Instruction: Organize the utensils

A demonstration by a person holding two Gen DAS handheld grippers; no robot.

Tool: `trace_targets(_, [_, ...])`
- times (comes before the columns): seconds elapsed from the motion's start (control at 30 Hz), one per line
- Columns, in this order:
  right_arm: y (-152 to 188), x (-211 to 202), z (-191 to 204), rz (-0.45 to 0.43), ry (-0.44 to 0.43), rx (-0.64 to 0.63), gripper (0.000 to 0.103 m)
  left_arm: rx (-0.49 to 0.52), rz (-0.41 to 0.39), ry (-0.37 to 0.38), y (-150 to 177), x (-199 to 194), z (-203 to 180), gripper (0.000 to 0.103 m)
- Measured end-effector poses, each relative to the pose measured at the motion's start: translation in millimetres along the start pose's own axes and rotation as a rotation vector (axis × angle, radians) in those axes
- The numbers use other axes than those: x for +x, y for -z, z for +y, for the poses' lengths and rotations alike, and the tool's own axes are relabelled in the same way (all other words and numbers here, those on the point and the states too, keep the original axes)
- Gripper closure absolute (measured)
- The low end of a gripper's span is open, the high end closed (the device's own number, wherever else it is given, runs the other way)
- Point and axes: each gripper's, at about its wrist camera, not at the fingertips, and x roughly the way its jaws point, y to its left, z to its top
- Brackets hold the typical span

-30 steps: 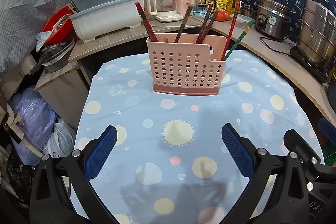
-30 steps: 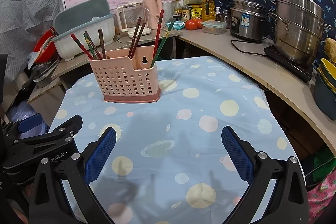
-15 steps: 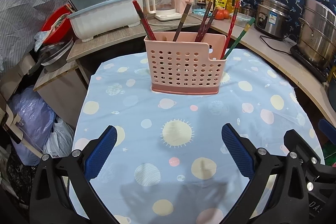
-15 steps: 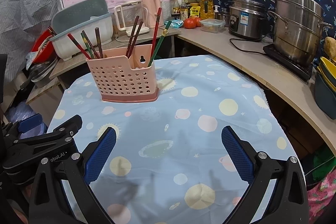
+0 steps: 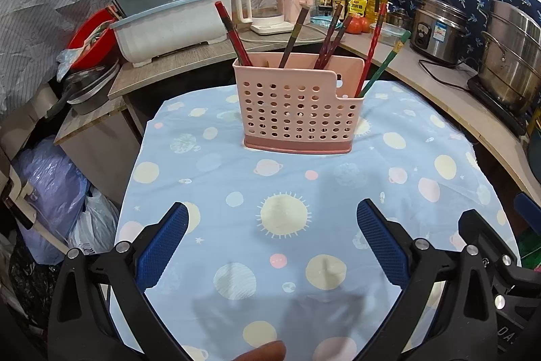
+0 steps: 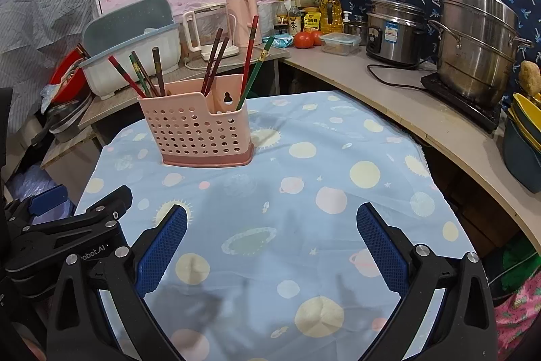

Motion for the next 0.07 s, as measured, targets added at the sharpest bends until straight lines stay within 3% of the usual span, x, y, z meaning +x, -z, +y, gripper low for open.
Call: trace_targets(0.07, [0.1,-1.6,1.0,-0.003,0.004,-0.003,0.006,-0.001,0.006,0.009,0.4,-0.2,0.1,0.008])
